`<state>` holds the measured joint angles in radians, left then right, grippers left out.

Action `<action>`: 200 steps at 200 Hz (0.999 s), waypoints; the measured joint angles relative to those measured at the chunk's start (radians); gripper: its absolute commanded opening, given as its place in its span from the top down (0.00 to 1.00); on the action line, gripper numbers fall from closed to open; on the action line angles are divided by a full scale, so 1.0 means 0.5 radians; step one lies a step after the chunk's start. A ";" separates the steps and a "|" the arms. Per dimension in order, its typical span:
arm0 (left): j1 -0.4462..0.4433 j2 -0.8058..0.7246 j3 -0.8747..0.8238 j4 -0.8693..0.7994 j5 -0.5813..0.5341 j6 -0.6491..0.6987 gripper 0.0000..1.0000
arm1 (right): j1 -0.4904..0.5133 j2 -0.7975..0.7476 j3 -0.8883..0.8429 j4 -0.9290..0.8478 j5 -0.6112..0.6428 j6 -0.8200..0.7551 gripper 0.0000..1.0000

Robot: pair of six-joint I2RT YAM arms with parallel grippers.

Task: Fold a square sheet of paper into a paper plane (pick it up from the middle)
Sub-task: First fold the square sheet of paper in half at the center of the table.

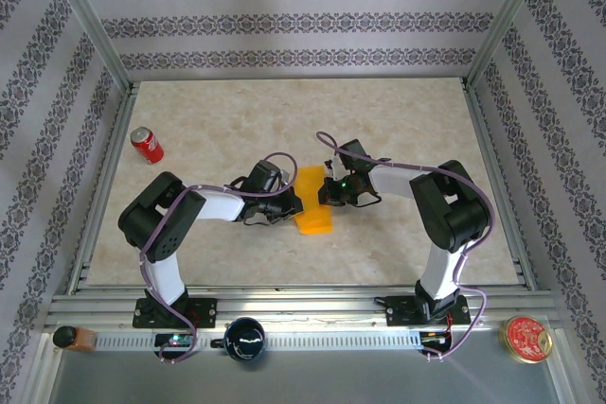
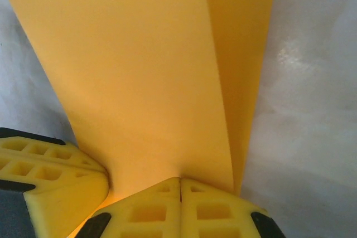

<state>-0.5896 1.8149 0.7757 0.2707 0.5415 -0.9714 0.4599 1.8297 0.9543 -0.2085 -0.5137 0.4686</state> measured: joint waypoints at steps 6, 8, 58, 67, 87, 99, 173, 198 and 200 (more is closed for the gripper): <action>-0.001 -0.004 -0.014 0.021 -0.002 0.014 0.97 | 0.000 0.000 -0.001 0.001 0.000 0.000 1.00; -0.001 -0.004 -0.017 0.027 -0.002 0.020 0.97 | 0.000 0.000 -0.001 0.001 0.000 0.000 1.00; -0.001 -0.072 -0.013 -0.092 -0.014 0.103 0.93 | 0.000 -0.004 -0.004 0.005 0.002 0.000 1.00; -0.001 -0.105 0.009 -0.160 -0.014 0.111 0.94 | 0.000 -0.004 -0.004 0.005 0.002 0.000 1.00; -0.014 -0.167 0.076 -0.236 -0.021 0.134 0.94 | 0.000 -0.004 -0.004 0.007 0.002 0.010 1.00; -0.023 -0.179 0.108 -0.236 -0.018 0.141 0.95 | 0.000 -0.004 -0.004 0.007 0.002 0.014 1.00; -0.027 -0.101 -0.056 -0.157 0.050 0.121 0.95 | 0.000 -0.011 -0.024 0.032 0.002 0.037 1.00; -0.027 -0.100 -0.058 -0.155 0.062 0.171 0.95 | 0.000 -0.013 -0.024 0.032 0.003 0.045 1.00; -0.027 -0.100 -0.057 -0.159 0.061 0.174 0.95 | 0.000 -0.014 -0.024 0.031 0.003 0.045 1.00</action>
<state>-0.6033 1.7649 0.7471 0.1913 0.5720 -0.8845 0.4599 1.8229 0.9421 -0.1928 -0.5121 0.4911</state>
